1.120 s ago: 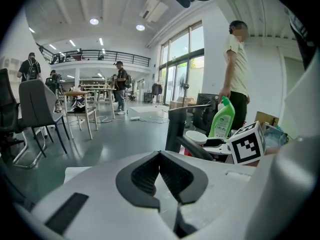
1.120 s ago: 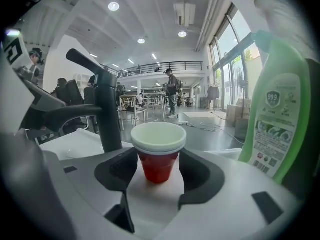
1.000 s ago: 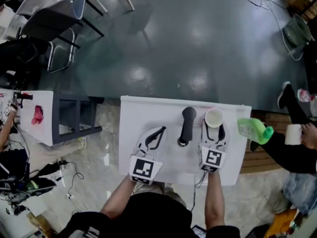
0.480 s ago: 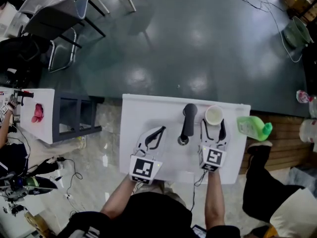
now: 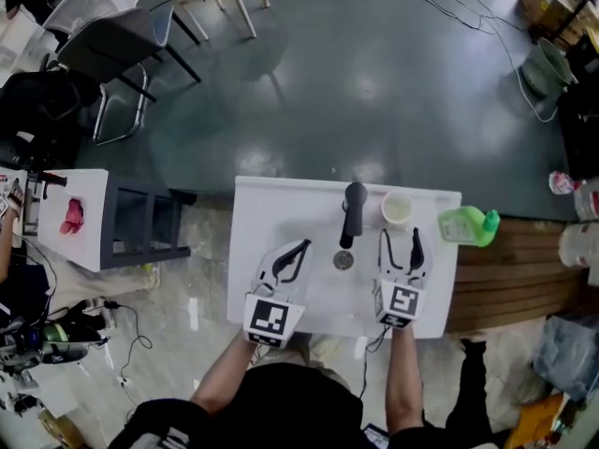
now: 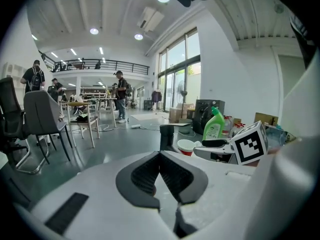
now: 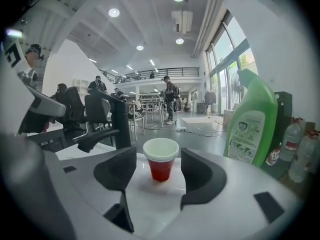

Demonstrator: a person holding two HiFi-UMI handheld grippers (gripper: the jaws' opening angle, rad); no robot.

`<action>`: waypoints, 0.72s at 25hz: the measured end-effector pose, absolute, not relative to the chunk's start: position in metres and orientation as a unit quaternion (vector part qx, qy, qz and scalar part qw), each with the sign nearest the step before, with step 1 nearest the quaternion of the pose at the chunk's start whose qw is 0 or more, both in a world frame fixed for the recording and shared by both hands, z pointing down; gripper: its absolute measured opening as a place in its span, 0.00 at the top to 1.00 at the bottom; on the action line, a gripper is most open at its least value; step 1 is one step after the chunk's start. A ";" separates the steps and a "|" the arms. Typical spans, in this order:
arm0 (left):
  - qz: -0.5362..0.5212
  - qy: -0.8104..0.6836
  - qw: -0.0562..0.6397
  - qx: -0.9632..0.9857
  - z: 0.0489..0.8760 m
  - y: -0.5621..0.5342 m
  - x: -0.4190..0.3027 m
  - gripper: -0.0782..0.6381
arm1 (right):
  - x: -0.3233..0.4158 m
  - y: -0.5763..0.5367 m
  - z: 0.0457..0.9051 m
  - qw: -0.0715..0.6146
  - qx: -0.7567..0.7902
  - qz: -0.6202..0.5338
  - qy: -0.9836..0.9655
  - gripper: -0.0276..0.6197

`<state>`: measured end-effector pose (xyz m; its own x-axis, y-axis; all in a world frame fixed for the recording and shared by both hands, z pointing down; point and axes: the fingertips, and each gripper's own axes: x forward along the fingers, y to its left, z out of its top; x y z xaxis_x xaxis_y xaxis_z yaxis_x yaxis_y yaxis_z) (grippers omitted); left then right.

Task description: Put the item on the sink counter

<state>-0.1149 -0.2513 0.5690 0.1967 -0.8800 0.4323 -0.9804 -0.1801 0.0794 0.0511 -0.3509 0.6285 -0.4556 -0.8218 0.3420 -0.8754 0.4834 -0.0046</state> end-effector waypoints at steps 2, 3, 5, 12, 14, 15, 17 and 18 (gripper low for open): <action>0.141 -0.617 0.148 0.760 0.556 -0.246 -0.116 0.89 | 0.055 -0.342 0.620 0.145 0.505 0.080 -0.847 0.55; 0.138 -0.617 0.139 0.762 0.550 -0.244 -0.116 0.89 | 0.055 -0.338 0.614 0.143 0.505 0.077 -0.848 0.56; 0.133 -0.617 0.129 0.765 0.540 -0.239 -0.116 0.89 | 0.055 -0.330 0.602 0.137 0.505 0.074 -0.849 0.59; 0.117 -0.617 0.105 0.771 0.513 -0.216 -0.105 0.89 | 0.060 -0.302 0.560 0.121 0.505 0.059 -0.852 0.67; 0.115 -0.616 0.106 0.772 0.505 -0.210 -0.100 0.89 | 0.063 -0.294 0.551 0.116 0.508 0.054 -0.852 0.70; 0.113 -0.615 0.106 0.773 0.501 -0.207 -0.097 0.89 | 0.065 -0.288 0.548 0.117 0.508 0.054 -0.852 0.71; 0.110 -0.613 0.102 0.776 0.494 -0.198 -0.093 0.89 | 0.068 -0.273 0.543 0.121 0.506 0.056 -0.852 0.74; 0.108 -0.612 0.099 0.777 0.491 -0.194 -0.091 0.89 | 0.070 -0.267 0.539 0.117 0.506 0.055 -0.853 0.74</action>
<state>-0.0908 -0.1937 0.4907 0.2268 -0.9300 0.2894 -0.9728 -0.2307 0.0212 0.0703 -0.2666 0.5393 -0.4612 -0.8496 0.2558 -0.8755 0.4825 0.0243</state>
